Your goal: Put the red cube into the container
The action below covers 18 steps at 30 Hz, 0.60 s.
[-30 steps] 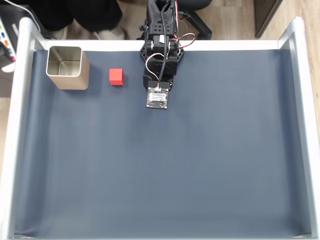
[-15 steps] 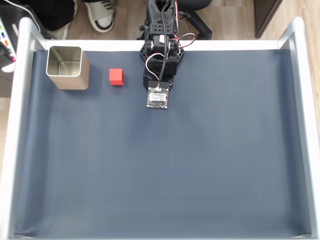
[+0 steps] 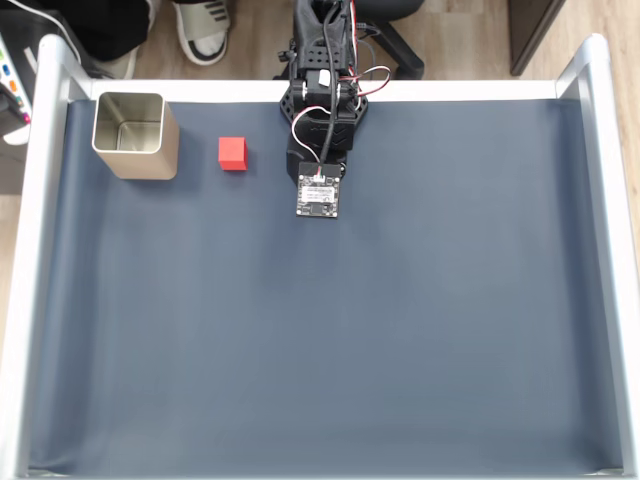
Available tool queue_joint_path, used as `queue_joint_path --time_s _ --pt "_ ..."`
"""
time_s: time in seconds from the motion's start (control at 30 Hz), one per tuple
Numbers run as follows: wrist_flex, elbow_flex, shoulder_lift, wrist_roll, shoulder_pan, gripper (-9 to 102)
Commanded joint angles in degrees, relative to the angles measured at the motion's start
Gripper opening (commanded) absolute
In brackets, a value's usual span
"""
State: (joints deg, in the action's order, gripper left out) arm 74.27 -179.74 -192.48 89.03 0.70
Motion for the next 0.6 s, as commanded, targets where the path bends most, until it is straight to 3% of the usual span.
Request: queue_joint_path --time_s 0.0,0.33,0.57 --pt "0.3 0.4 0.2 -0.4 0.4 0" --pt "0.0 0.4 0.2 1.3 0.2 0" --pt "-19.8 0.5 4.0 -1.5 -1.3 0"
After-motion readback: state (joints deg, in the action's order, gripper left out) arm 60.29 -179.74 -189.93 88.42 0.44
